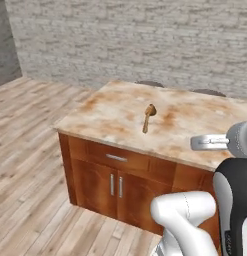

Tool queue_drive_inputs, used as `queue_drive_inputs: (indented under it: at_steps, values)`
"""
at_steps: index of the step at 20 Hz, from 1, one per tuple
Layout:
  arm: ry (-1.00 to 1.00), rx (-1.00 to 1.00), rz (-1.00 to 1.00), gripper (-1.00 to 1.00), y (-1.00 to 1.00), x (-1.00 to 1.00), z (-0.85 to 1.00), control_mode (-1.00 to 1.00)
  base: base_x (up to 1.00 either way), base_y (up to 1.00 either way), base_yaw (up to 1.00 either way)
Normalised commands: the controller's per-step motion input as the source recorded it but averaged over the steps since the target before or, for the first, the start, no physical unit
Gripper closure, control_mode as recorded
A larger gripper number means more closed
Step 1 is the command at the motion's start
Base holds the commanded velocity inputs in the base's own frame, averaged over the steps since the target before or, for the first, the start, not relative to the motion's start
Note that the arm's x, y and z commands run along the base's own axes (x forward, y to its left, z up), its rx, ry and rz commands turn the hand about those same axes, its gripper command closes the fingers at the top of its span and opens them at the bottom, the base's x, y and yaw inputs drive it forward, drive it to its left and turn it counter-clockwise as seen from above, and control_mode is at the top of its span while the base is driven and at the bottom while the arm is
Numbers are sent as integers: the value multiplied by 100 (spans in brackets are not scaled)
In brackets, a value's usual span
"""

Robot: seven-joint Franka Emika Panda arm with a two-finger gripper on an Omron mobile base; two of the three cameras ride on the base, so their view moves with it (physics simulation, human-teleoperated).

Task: Organize the utensils by type. Pick up the wooden spoons from the counter and place them in the open cabinet. Then pick up the metallic utensils from the counter and place them in the open drawer.

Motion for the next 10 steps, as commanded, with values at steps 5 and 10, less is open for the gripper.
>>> queue_drive_inputs:
  at_steps: [5,10]
  values:
    - [0,0,0,-100,0,0,0,100,56,57,-30]
    - [0,0,0,-100,0,0,0,100,27,25,-24]
